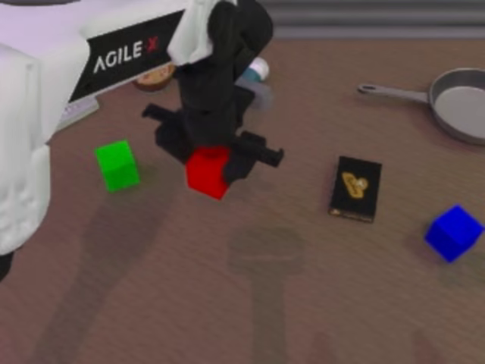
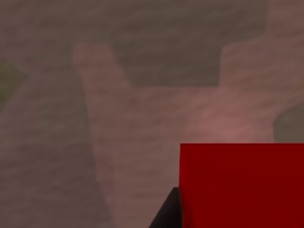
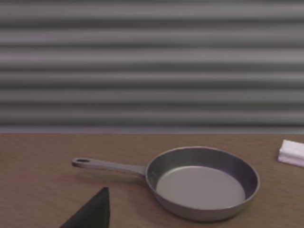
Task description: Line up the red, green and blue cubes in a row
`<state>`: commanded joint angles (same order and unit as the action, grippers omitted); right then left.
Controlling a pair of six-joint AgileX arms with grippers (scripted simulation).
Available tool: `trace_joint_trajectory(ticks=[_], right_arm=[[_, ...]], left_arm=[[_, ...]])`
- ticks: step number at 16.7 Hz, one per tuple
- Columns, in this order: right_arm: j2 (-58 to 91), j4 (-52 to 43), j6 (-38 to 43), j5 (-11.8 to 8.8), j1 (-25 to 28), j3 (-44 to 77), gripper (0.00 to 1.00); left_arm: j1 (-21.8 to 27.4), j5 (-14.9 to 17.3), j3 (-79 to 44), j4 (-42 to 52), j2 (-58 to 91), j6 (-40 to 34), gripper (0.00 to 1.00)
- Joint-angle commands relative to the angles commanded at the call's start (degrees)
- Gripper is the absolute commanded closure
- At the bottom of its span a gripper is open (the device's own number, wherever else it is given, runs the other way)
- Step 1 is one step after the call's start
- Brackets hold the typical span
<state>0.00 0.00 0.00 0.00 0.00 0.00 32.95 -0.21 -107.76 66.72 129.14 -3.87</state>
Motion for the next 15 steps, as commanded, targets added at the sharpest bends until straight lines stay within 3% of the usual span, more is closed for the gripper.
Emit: trace_joint_trajectory(ticks=[5,8,11,15], right_arm=[[0.0,0.0,0.0,0.0,0.0,0.0,0.0],[0.0,0.0,0.0,0.0,0.0,0.0,0.0],[0.0,0.0,0.0,0.0,0.0,0.0,0.0],[0.0,0.0,0.0,0.0,0.0,0.0,0.0]], left_arm=[[4.9,-0.5,22.0,-5.1,-13.6,-22.9,1.0],[7.5,-0.6,31.9,-8.1,-21.2,-33.0,1.0],[8.9,-0.7,36.4,-9.9,-25.5,-37.5,1.0],[8.7,-0.7,36.5,-9.8,-25.5,-37.6,1.0]])
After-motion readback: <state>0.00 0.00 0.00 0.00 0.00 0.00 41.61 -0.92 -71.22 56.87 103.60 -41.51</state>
